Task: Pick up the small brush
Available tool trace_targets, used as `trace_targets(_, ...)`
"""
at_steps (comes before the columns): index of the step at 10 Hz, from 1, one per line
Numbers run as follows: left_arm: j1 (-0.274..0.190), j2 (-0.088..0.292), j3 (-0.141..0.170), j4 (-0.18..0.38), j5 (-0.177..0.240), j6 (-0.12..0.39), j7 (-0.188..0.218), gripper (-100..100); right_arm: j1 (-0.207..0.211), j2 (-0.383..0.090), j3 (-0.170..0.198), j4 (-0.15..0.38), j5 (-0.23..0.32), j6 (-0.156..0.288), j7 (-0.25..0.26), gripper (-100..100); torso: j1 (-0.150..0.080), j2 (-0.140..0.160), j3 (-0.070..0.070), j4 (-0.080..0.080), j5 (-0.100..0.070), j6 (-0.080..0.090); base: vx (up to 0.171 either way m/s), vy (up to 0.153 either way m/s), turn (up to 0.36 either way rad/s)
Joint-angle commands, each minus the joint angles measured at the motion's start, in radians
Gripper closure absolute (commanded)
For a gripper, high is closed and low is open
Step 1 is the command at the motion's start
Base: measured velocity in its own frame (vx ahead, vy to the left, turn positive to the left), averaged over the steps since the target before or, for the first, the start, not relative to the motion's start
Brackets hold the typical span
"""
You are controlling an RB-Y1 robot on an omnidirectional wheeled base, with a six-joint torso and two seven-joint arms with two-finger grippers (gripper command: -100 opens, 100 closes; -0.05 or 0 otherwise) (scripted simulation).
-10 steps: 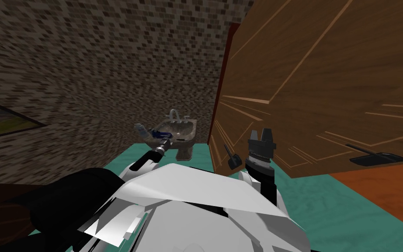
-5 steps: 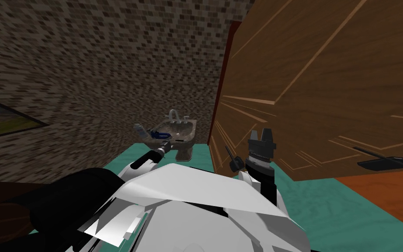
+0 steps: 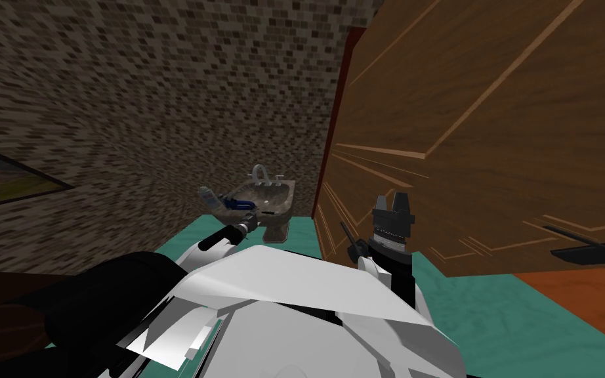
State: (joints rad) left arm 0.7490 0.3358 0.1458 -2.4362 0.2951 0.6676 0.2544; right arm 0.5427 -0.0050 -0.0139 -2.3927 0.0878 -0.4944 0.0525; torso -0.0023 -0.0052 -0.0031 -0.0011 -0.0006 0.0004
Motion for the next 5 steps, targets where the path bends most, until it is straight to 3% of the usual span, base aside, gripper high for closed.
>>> trace_targets(1, -0.006, 0.030, -0.005, -0.002, 0.019, 0.050, 0.020, -100, 0.000, 0.000, 0.000, 0.000, 0.000, 0.000, 0.000, 0, 0.000, 0.000, 0.000, 0.000, 0.000, 0.000, 0.055, -0.008, 0.036)
trace_targets(2, -0.010, 0.058, -0.009, -0.003, 0.036, 0.075, 0.035, -100, 0.000, 0.000, 0.000, 0.000, 0.000, 0.000, 0.000, 0, 0.000, -0.001, 0.000, 0.000, 0.000, 0.000, 0.085, -0.006, 0.045)
trace_targets(3, -0.010, 0.058, -0.009, -0.003, 0.036, 0.090, 0.035, -100, 0.000, 0.000, 0.000, 0.000, 0.000, 0.000, 0.000, 0, 0.001, -0.002, -0.001, 0.000, 0.000, 0.000, 0.061, -0.009, 0.016)
trace_targets(5, -0.018, 0.113, -0.017, -0.010, 0.069, 0.148, 0.065, -100, 0.000, 0.000, 0.000, 0.000, 0.000, 0.000, 0.000, 0, 0.000, -0.001, -0.001, 0.000, 0.000, 0.000, 0.070, -0.013, 0.038)
